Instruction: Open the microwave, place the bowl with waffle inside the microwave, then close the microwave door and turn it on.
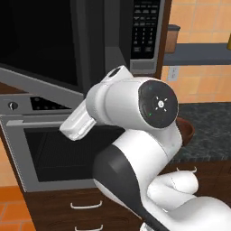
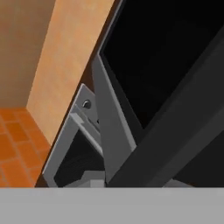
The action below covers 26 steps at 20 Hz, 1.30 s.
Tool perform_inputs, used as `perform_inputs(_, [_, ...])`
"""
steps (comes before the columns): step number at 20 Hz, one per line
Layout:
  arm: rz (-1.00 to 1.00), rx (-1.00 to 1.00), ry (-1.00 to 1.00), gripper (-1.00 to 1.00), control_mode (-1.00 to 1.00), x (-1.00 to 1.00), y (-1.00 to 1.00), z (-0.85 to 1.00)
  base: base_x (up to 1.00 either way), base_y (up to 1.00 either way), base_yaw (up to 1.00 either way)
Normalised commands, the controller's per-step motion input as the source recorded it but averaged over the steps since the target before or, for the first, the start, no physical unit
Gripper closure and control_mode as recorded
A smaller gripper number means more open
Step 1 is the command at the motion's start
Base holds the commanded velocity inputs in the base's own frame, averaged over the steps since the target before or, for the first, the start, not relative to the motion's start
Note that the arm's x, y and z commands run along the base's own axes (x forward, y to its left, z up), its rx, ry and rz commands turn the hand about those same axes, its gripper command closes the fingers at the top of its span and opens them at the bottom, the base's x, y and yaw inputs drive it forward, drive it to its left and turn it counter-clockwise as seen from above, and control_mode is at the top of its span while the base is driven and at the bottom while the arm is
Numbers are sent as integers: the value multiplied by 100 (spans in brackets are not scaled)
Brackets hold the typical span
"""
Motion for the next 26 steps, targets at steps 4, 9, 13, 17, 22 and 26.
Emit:
perform_inputs(4, [12, -16, -8, 100, -100, -48, 87, -25, 0, 0, 0])
perform_inputs(9, [9, -7, 0, 100, -100, -51, 18, -32, 0, 0, 0])
perform_inputs(13, [4, 0, -2, -100, -100, -98, -39, -23, 0, 0, 0])
perform_inputs(17, [3, 8, -16, -100, -100, -100, -84, -15, 0, 0, 0])
perform_inputs(22, [0, 25, -3, -100, -100, -46, -100, -1, 0, 0, 0])
perform_inputs(26, [0, 33, 3, -100, -100, 1, -100, 3, 0, 0, 0])
